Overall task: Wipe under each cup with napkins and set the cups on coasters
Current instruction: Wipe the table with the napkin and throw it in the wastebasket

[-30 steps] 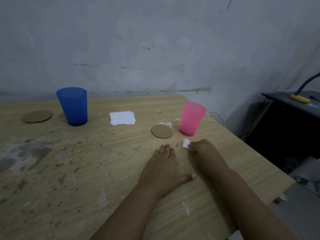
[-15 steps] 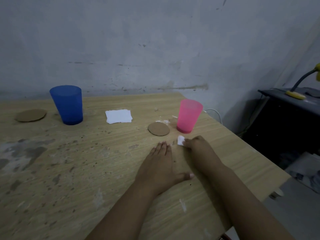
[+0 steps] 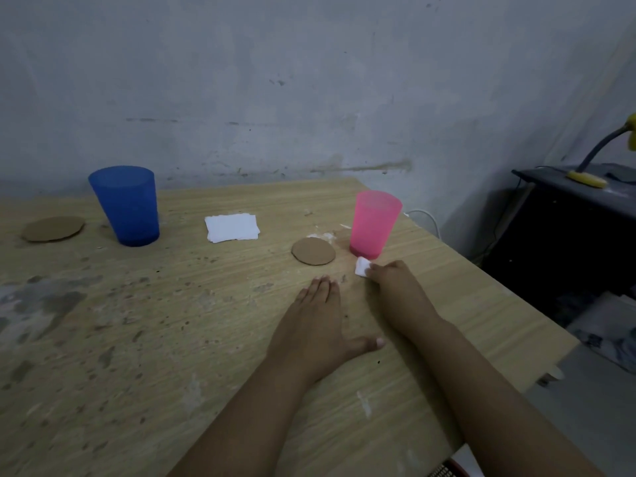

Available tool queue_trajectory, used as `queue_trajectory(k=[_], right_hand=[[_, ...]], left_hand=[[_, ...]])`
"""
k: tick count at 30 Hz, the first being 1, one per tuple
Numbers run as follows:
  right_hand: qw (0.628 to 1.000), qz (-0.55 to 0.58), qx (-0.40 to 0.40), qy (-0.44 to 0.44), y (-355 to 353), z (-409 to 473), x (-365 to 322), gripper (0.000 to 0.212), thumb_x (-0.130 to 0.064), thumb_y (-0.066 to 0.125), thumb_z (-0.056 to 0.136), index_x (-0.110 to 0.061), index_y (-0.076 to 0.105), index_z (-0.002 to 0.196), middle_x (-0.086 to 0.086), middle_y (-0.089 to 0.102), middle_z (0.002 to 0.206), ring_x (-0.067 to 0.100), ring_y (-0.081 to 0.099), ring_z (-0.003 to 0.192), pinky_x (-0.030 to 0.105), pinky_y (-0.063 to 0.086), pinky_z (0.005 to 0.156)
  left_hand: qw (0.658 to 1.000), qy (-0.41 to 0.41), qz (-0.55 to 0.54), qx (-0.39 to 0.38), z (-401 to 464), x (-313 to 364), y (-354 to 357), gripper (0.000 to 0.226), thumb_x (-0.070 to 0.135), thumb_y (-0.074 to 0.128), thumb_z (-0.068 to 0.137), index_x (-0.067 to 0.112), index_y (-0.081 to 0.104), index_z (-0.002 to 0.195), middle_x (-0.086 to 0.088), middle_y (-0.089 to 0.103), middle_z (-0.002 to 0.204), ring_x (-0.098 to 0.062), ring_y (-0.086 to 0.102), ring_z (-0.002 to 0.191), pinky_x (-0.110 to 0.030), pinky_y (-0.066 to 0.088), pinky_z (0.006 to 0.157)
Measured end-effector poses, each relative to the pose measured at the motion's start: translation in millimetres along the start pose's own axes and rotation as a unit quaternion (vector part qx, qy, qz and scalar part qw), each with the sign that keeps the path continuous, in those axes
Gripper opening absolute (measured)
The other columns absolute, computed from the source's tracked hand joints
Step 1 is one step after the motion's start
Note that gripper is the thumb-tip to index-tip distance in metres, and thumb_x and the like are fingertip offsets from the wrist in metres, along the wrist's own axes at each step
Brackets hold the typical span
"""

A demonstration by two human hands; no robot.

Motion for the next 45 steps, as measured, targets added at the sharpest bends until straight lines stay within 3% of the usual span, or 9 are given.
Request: queue_trajectory(k=[5, 8, 13, 19, 27, 30, 34, 37, 45], right_hand=[[0.992, 0.046, -0.014, -0.119, -12, -30, -13, 0.039, -0.007, 0.048, 0.075, -0.009, 0.071, 0.106, 0.016, 0.072, 0.097, 0.032, 0.065, 0.086, 0.025, 0.047, 0.077], [0.995, 0.083, -0.002, -0.062, -23, -38, 18, 0.039, -0.023, 0.042, 0.08, -0.014, 0.074, 0.101, 0.01, 0.074, 0.092, 0.023, 0.066, 0.079, 0.004, 0.038, 0.076], [0.999, 0.032, -0.008, 0.012, -1, 3, 24, 0.033, -0.009, 0.046, 0.089, -0.014, 0.067, 0.114, 0.02, 0.069, 0.098, 0.031, 0.056, 0.093, 0.027, 0.037, 0.076], [0.99, 0.088, -0.043, -0.105, 3, -14, -25, 0.042, -0.017, 0.042, 0.081, -0.013, 0.067, 0.115, 0.013, 0.07, 0.109, 0.029, 0.059, 0.099, 0.016, 0.032, 0.08], [0.985, 0.164, -0.04, 0.048, 7, 10, 2, 0.031, -0.013, 0.049, 0.091, -0.013, 0.062, 0.118, 0.006, 0.065, 0.104, 0.015, 0.059, 0.089, 0.015, 0.04, 0.071], [0.992, 0.108, -0.041, -0.059, 14, 9, -29, 0.049, -0.037, 0.031, 0.087, -0.021, 0.064, 0.118, 0.004, 0.067, 0.106, 0.017, 0.053, 0.091, 0.023, 0.037, 0.077], [0.982, 0.096, -0.068, -0.146, 4, -15, -29, 0.054, -0.034, 0.031, 0.077, -0.015, 0.07, 0.11, 0.008, 0.071, 0.105, 0.027, 0.059, 0.093, 0.022, 0.039, 0.081], [0.985, 0.144, -0.032, -0.087, -13, -23, 2, 0.052, -0.034, 0.035, 0.074, -0.011, 0.073, 0.101, 0.016, 0.071, 0.1, 0.027, 0.065, 0.092, 0.012, 0.038, 0.08], [0.993, 0.098, -0.051, -0.043, 11, 1, -11, 0.065, -0.046, 0.021, 0.076, -0.025, 0.06, 0.123, 0.011, 0.066, 0.114, 0.024, 0.054, 0.104, 0.023, 0.039, 0.089]], left_hand=[[1.0, -0.002, -0.016, 0.004, 0, 0, 0, 0.114, 0.078, 0.048, 0.072, 0.011, -0.001, 0.151, -0.003, -0.002, 0.161, -0.012, -0.004, 0.147, -0.026, -0.004, 0.115], [1.0, -0.004, -0.011, 0.007, 1, 1, 0, 0.116, 0.08, 0.047, 0.072, 0.01, -0.002, 0.151, -0.004, -0.002, 0.161, -0.013, -0.003, 0.147, -0.027, -0.003, 0.116], [1.0, -0.004, -0.014, 0.016, 0, 2, -4, 0.114, 0.078, 0.049, 0.072, 0.009, 0.001, 0.151, -0.004, 0.002, 0.161, -0.013, 0.0, 0.147, -0.026, -0.001, 0.116], [0.998, 0.002, -0.053, 0.037, 0, 2, -8, 0.11, 0.07, 0.057, 0.074, 0.012, 0.005, 0.152, -0.002, 0.005, 0.16, -0.012, 0.004, 0.147, -0.025, 0.003, 0.116], [0.997, -0.024, -0.061, 0.035, -1, 0, -9, 0.116, 0.071, 0.059, 0.072, 0.013, -0.002, 0.151, -0.003, 0.008, 0.16, -0.016, 0.009, 0.146, -0.029, 0.01, 0.116], [0.995, -0.027, -0.09, 0.04, -3, 1, -10, 0.122, 0.067, 0.067, 0.068, 0.014, -0.005, 0.151, -0.002, 0.011, 0.16, -0.015, 0.013, 0.145, -0.031, 0.015, 0.118], [0.995, -0.034, -0.093, 0.009, 0, -2, -7, 0.124, 0.066, 0.067, 0.067, 0.013, -0.007, 0.151, -0.003, 0.01, 0.16, -0.016, 0.009, 0.146, -0.031, 0.012, 0.118], [0.996, -0.036, -0.076, -0.005, 0, 0, -6, 0.121, 0.068, 0.063, 0.07, 0.012, -0.008, 0.15, -0.005, 0.005, 0.16, -0.018, 0.007, 0.147, -0.029, 0.01, 0.116], [0.996, -0.034, -0.08, 0.01, 0, -1, -8, 0.114, 0.066, 0.062, 0.074, 0.013, -0.003, 0.151, -0.005, 0.012, 0.16, -0.017, 0.013, 0.145, -0.029, 0.014, 0.116]])
Point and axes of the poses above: each hand's wrist, its own z-axis towards the middle knuckle, its own y-axis out of the palm, x = y × z, the point moved 6 cm from there along z, towards the middle knuckle
